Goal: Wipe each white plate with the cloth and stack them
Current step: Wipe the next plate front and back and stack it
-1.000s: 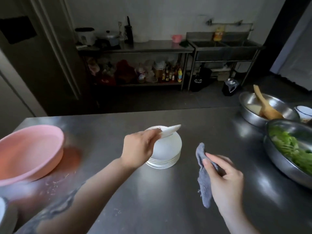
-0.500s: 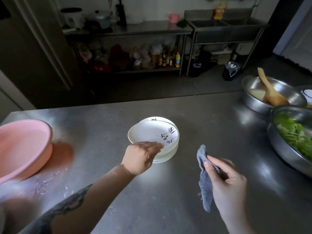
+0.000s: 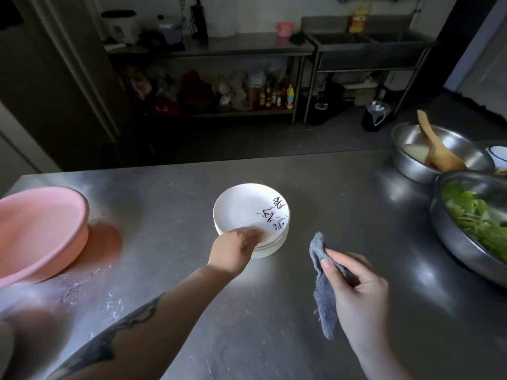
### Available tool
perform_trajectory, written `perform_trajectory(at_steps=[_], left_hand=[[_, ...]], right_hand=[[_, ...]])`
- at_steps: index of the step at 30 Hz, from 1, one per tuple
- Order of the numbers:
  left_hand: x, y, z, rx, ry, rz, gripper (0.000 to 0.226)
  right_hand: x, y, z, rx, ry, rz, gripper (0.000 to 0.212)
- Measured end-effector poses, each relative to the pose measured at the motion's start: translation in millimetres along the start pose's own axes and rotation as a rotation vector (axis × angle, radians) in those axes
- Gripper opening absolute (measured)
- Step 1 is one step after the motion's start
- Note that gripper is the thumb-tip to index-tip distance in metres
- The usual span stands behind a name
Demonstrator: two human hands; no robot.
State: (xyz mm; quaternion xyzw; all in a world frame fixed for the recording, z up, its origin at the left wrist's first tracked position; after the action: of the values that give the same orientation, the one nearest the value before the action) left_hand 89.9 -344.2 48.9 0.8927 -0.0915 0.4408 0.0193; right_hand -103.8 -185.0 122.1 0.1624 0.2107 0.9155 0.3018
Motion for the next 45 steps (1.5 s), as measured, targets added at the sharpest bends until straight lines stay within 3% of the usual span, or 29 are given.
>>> perform_trajectory(at_steps=[7, 11, 15, 25, 29, 37, 45], left_hand=[[60, -102, 29, 0.136, -0.086, -0.219, 0.029], [92, -190, 97, 0.441, -0.111, -0.331, 0.029], [137, -273, 151, 0.668, -0.184, -0.549, 0.028], [217, -405, 264, 0.953, -0.358, -0.907, 0.025], [255, -402, 322, 1.008, -0.339, -0.908, 0.026], [305, -342, 426, 1.036, -0.304, -0.643, 0.036], [304, -334, 460, 1.026, -0.483, -0.619, 0.031]], right_hand=[[-28, -19, 18, 0.017, 0.001, 0.272, 0.025], [-66, -46, 35, 0.143, -0.019, 0.477, 0.026], [-128, -80, 58, 0.237, 0.028, 0.696, 0.028], [-239, -182, 132, 0.363, 0.148, 0.933, 0.031], [-282, -200, 161, 0.410, 0.118, 0.893, 0.032], [-361, -238, 202, 0.349, 0.037, 0.835, 0.029], [-382, -256, 216, 0.300, -0.018, 0.780, 0.027]])
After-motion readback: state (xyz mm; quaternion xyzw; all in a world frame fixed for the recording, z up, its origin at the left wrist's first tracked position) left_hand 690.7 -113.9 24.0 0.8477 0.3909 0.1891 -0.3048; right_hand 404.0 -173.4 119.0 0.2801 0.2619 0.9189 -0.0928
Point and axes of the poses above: each hand's wrist, its own y-axis towards the middle knuckle, its own x-axis out of the back of the hand, z = x × y, the point moved 8 cm from there along y, towards the middle knuckle, and after that the axes turned 15 degrees about x, right-handed, at the moved point
